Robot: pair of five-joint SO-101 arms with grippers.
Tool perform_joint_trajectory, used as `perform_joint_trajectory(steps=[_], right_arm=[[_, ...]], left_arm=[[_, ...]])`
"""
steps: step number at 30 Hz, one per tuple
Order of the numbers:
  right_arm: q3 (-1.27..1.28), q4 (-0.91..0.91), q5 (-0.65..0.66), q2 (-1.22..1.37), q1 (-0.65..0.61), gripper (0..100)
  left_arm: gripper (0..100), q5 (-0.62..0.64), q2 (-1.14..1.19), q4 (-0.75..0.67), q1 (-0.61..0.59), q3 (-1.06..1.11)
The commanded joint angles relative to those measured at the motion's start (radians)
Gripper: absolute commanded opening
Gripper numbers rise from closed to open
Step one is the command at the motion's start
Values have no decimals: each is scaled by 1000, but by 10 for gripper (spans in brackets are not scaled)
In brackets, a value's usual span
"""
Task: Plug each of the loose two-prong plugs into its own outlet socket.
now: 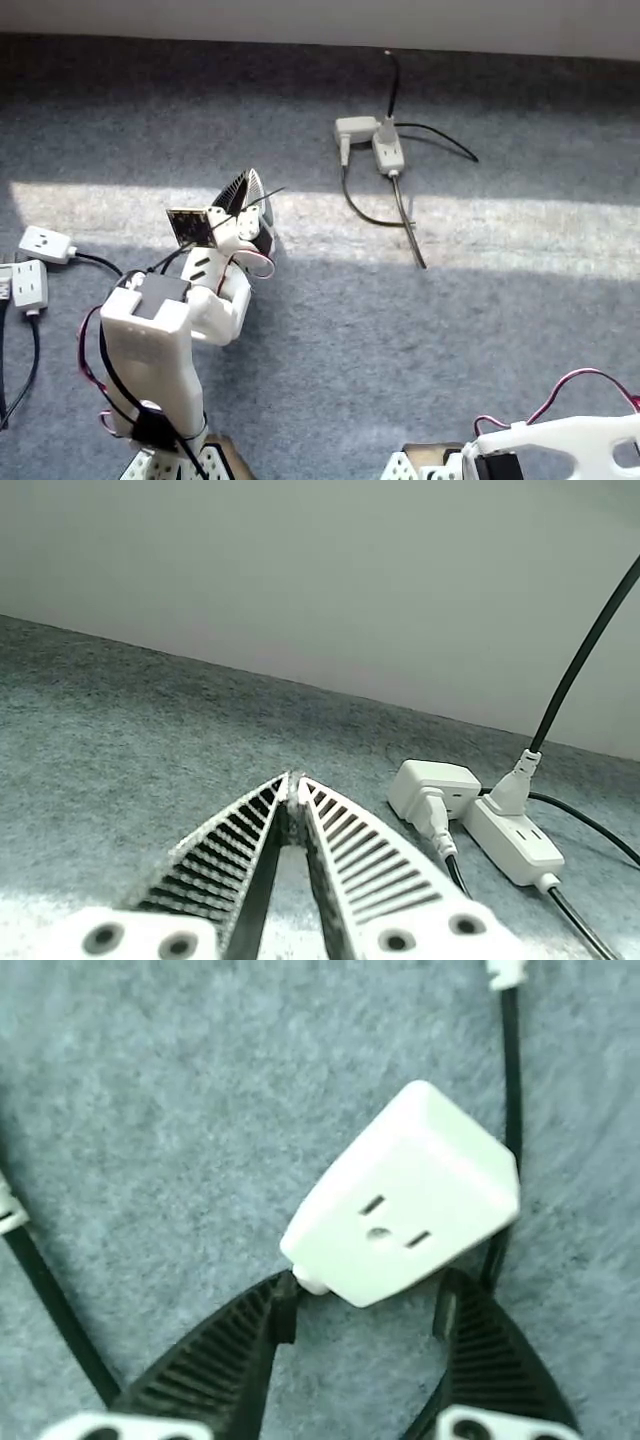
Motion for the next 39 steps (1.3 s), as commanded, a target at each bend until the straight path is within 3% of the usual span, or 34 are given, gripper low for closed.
perform_joint_trajectory(steps=[1,10,17,26,32,39], right_arm=[[-22,-54,-77,-2,-25,221],[33,-79,-95,47,-77,205],[12,-76,-95,47,-99,2],[-348,246,-97,48,-214,6],[-472,257,-232,2,-274,6],[-447,259,-241,-148,-360,6]], left_arm=[[7,-2,-12,-18,16,-1],[7,-2,-12,-18,16,-1],[7,-2,-12,-18,16,-1],[7,-2,-12,-17,25,-1],[7,-2,-12,-17,25,-1],[7,-2,-12,-17,25,-2]])
